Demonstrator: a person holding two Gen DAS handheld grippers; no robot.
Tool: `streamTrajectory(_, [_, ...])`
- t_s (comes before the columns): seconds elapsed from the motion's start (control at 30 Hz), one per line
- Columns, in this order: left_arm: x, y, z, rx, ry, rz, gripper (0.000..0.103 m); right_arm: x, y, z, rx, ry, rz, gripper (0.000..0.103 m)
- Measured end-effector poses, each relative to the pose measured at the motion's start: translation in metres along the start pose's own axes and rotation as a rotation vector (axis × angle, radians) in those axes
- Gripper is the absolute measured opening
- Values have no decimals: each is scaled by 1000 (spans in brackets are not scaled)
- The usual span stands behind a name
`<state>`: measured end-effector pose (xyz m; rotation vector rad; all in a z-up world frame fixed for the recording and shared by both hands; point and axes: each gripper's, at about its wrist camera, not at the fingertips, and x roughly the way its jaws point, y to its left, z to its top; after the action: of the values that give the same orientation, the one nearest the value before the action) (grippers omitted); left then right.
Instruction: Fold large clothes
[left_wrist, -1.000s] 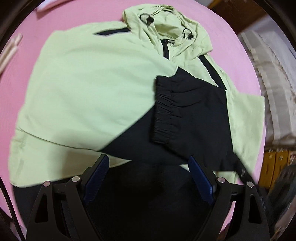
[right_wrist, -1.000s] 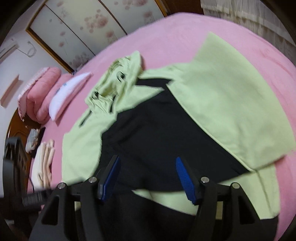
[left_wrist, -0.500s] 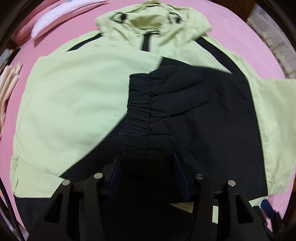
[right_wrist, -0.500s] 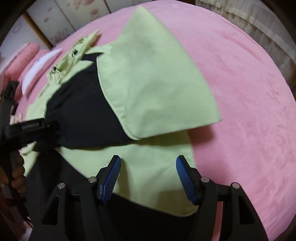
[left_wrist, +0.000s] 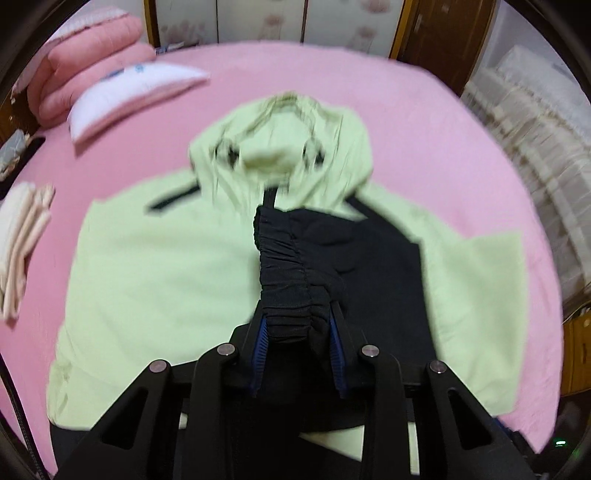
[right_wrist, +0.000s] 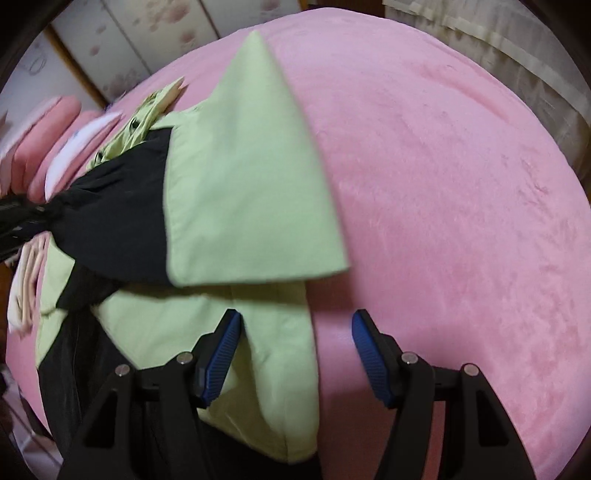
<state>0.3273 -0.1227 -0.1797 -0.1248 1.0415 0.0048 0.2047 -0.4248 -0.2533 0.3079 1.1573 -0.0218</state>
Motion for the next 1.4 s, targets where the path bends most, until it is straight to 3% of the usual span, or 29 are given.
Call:
streamTrajectory(0.13, [-26,12,26,-16,-76,-3,27,7,14,17,-54,-53,-30,63])
streamTrajectory(0.3, [-39,47,41,-36,-123,91,28,12,27,30,-105,-87,-71,63])
streamTrajectory(0.5, [-9,95,17,-26,-17,270,28,11,33,24,-154,-101,-105,63])
streamTrajectory(0.7, [38,117,-26,1,108,329,28,6,31,24,-186,-105,-81,62])
streamTrajectory(0.87, [55,121,-37,-12,136,347,29,-6,47,26,-292,-168,-18,37])
streamTrajectory(0.9, [55,121,-37,-14,135,348,29,-4,51,27,-312,-156,0,18])
streamTrajectory(0.93, [54,120,-37,-18,135,350,29,-2,53,27,-318,-141,8,10])
streamTrajectory(1.07, [53,117,-37,-41,147,302,29,-1,39,34,-160,-126,3,10])
streamTrajectory(1.13, [55,111,-40,-24,150,325,30,3,23,35,-16,-102,19,11])
streamTrajectory(1.23, [57,107,-43,17,141,363,31,8,7,32,146,-48,44,23])
streamTrajectory(1.33, [50,113,-44,-8,117,369,35,-3,10,29,160,-44,13,25])
streamTrajectory(1.4, [44,118,-44,-13,116,412,42,-14,17,28,125,-44,-2,28])
